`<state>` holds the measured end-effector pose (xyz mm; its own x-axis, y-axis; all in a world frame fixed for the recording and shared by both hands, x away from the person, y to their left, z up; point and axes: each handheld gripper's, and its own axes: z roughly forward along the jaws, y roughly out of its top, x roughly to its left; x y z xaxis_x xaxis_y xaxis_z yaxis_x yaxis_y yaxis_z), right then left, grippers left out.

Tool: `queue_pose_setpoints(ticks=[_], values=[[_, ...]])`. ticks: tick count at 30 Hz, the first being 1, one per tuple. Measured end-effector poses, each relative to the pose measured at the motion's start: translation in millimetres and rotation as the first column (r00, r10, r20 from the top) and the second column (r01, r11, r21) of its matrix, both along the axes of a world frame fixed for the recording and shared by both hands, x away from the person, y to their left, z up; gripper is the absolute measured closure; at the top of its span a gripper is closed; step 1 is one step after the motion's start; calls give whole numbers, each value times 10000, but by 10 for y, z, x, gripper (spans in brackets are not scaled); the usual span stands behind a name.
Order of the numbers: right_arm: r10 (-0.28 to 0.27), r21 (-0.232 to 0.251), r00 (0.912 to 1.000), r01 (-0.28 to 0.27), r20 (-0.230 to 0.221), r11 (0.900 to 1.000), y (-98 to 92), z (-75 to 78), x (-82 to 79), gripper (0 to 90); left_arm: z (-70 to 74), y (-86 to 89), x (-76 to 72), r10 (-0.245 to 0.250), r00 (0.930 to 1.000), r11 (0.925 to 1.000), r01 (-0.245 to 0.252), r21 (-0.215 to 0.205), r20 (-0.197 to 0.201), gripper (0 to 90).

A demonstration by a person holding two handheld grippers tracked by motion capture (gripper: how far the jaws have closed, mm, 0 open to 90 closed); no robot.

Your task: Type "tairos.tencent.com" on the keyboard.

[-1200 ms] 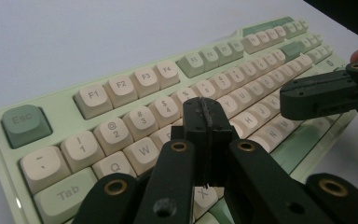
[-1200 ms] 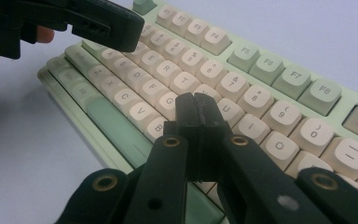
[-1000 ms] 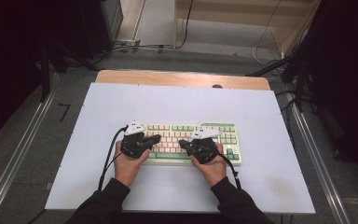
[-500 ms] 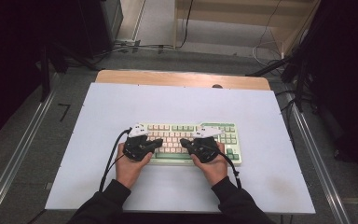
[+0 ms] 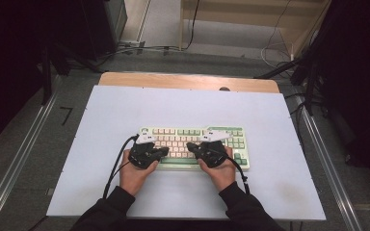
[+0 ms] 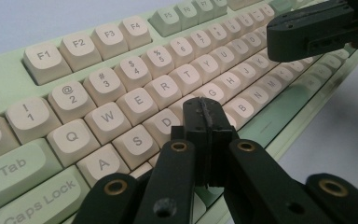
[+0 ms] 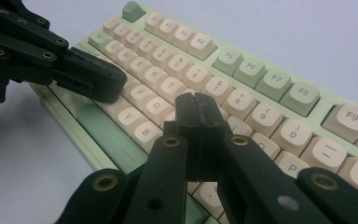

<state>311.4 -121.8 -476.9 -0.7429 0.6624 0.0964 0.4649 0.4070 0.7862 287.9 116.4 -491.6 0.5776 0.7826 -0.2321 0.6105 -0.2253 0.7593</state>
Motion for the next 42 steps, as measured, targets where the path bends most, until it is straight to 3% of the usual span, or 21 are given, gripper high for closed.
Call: queue_pose_setpoints(ticks=[7,9,17,32,42], values=[[56,-68,10000,-56,-17,10000,15,-11,-5,878,-10,-40,-4,-250,9996,9994,252,250,-94,900],[58,-63,10000,-58,-14,10000,15,-11,-4,878,-6,-35,-5,-223,9997,9997,223,133,-57,900],[57,-57,10000,-57,-11,10000,12,-8,-5,878,48,66,11,171,9996,9990,-161,-422,224,900],[104,-143,9999,-105,-73,9998,26,-23,-9,878,55,170,60,798,9954,9954,-767,-571,533,900],[126,-153,9999,-127,-81,9998,27,-23,-15,878,52,200,74,968,9934,9939,-932,-584,619,900]])
